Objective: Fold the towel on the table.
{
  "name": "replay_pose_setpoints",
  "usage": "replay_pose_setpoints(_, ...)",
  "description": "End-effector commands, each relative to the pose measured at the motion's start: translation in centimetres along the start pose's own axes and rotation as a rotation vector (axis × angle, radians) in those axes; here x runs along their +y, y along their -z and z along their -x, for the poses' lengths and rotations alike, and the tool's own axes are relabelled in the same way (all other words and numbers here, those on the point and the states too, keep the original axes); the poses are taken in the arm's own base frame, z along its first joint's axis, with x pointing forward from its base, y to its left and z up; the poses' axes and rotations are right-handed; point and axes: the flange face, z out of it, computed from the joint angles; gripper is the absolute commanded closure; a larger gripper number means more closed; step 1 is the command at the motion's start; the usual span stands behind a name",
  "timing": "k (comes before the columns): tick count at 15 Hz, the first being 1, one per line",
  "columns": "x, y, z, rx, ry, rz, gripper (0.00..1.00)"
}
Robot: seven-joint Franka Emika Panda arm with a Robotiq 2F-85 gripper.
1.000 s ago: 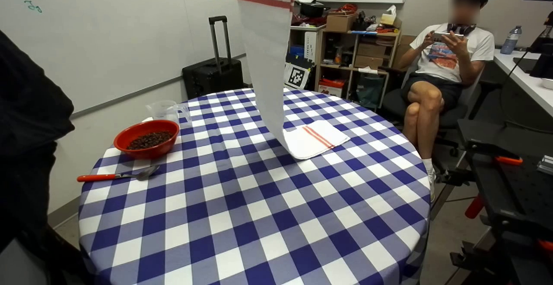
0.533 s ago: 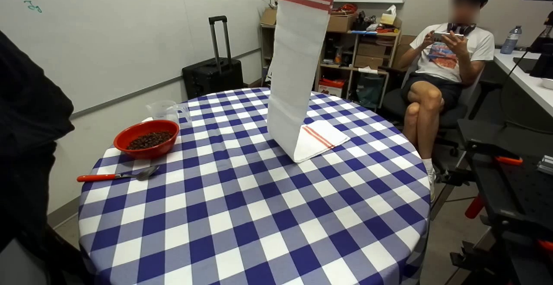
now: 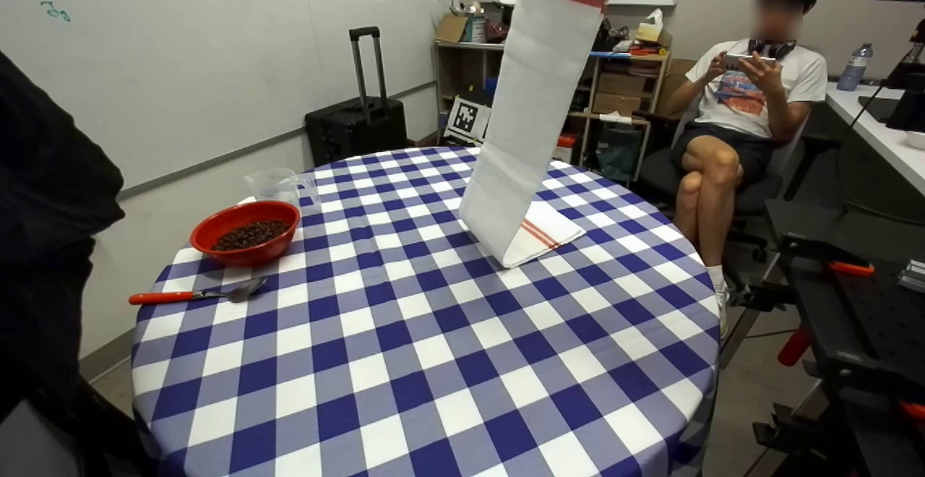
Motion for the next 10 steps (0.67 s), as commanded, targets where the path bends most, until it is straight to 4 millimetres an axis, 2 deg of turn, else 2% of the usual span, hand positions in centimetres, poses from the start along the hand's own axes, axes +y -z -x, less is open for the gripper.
replay_pose_setpoints(1, 2.4, 0.9, 3.6, -0.012, -0.047, 0.056, 0.99)
replay_pose_setpoints(5, 4.8, 1.0, 7.0, -0.045, -0.085, 0.091, 0.99)
replay_pose_setpoints(8, 5.8, 0.9, 8.8, -0.062, -0.105, 0.108, 0.99)
replay_pose_setpoints(9, 4.8, -0.1, 8.4, -0.07, -0.096, 0.107, 0.99)
replay_pose_setpoints(10, 4.5, -0.3, 8.3, -0.065, -0.093, 0.11, 0.99)
